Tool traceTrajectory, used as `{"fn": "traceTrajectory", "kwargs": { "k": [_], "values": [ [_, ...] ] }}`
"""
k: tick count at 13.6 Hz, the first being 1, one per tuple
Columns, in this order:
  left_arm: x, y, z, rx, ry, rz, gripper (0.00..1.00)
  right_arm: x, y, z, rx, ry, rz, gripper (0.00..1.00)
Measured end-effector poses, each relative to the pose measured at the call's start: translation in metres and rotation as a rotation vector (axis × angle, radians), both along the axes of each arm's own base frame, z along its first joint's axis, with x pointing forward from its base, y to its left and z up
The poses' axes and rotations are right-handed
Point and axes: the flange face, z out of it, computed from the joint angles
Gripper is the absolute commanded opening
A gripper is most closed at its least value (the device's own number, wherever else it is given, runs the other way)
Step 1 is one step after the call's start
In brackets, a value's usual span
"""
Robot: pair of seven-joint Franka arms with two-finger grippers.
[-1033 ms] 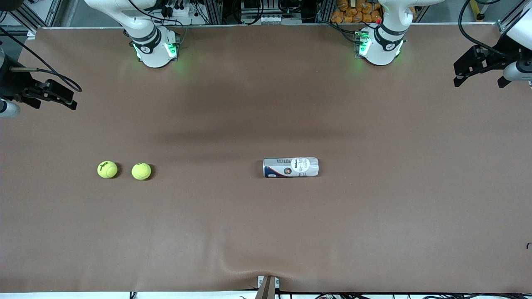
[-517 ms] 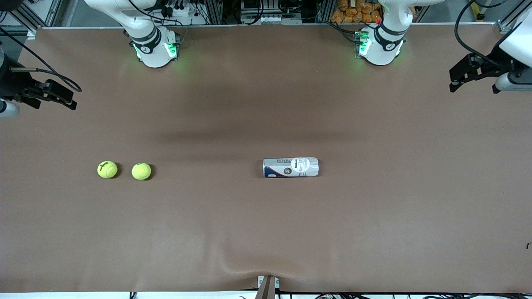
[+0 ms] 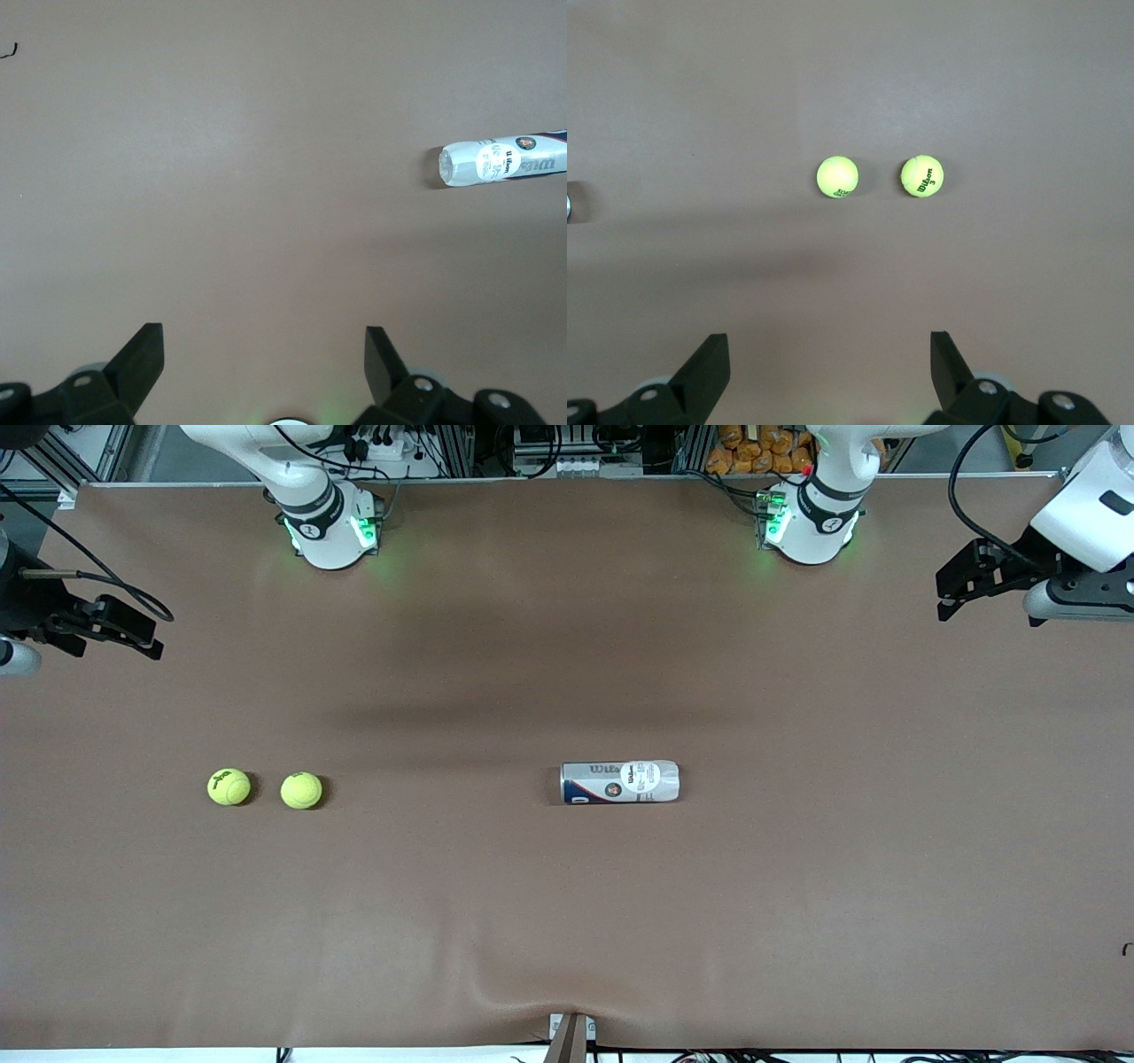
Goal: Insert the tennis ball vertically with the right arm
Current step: 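Move the left gripper toward the clear Wilson tube, then lower the left gripper over the tube and grasp its closed end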
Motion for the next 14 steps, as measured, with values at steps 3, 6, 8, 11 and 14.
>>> {"fn": "traceTrajectory", "kwargs": {
  "k": [3,6,8,11,14],
  "values": [
    [0.000,-0.002,0.000,0.000,-0.001,-0.003,1.00,0.000,0.000,0.000,0.000,0.000,-0.001,1.00],
    [0.000,-0.019,-0.005,0.000,0.011,-0.036,1.00,0.000,-0.001,0.000,0.000,0.001,-0.001,1.00],
    [0.002,-0.044,-0.017,0.001,0.035,-0.080,1.00,0.000,-0.001,0.000,0.000,0.001,-0.001,1.00],
    [0.005,-0.093,-0.048,0.006,0.091,-0.168,1.00,0.000,-0.001,0.000,0.000,0.001,-0.002,1.00],
    [0.004,-0.139,-0.079,0.020,0.144,-0.250,1.00,0.000,-0.002,-0.001,0.000,0.002,-0.003,1.00]
  ]
}}
